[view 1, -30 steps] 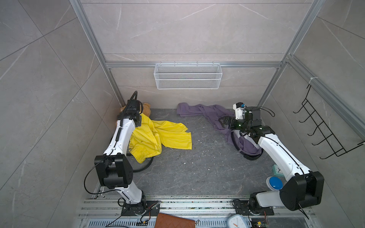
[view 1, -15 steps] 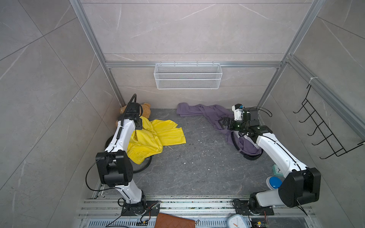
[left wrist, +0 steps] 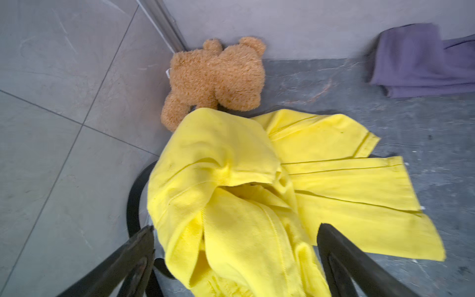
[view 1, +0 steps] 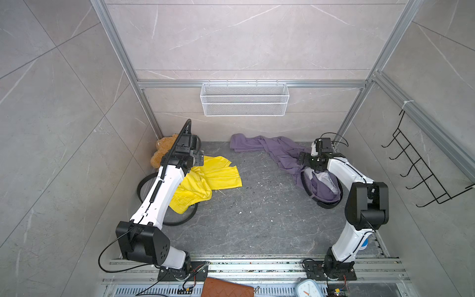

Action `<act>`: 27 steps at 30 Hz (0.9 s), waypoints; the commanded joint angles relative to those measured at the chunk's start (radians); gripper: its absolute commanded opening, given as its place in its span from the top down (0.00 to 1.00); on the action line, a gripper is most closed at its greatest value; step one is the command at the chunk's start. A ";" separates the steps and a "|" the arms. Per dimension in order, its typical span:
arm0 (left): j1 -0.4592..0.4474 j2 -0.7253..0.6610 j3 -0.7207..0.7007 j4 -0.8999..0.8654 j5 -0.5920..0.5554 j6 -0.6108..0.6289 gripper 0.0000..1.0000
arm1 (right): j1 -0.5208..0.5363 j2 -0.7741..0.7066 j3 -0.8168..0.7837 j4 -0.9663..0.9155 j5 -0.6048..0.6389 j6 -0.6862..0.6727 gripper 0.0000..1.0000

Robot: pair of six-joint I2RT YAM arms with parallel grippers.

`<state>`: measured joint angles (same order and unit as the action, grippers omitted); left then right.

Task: Remove the belt from the trousers
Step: Move the trousers to the center of the board.

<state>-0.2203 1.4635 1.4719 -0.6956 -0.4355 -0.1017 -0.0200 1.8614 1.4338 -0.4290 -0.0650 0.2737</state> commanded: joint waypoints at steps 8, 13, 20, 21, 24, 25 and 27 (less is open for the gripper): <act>-0.098 0.042 -0.050 0.062 0.090 -0.105 0.00 | 0.011 0.233 0.151 -0.114 -0.249 0.029 0.06; -0.113 0.045 -0.056 0.066 0.092 -0.103 0.00 | 0.113 0.246 0.130 -0.182 -0.337 -0.029 0.12; -0.113 0.001 -0.077 0.060 0.068 -0.087 0.00 | 0.298 0.166 -0.049 -0.187 -0.424 -0.032 0.16; -0.113 -0.005 -0.082 0.060 0.064 -0.085 0.00 | 0.327 0.154 -0.069 -0.185 -0.435 -0.029 0.16; -0.113 -0.018 -0.095 0.060 0.057 -0.083 0.00 | 0.421 0.120 -0.109 -0.179 -0.464 -0.013 0.16; -0.113 -0.019 -0.100 0.058 0.057 -0.084 0.00 | 0.450 0.108 -0.121 -0.164 -0.477 0.003 0.16; -0.113 -0.019 -0.106 0.059 0.057 -0.085 0.00 | 0.501 0.095 -0.134 -0.120 -0.511 0.048 0.16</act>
<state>-0.3332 1.4822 1.3678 -0.6521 -0.3641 -0.1829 0.4213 1.9743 1.3376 -0.5285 -0.4797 0.2653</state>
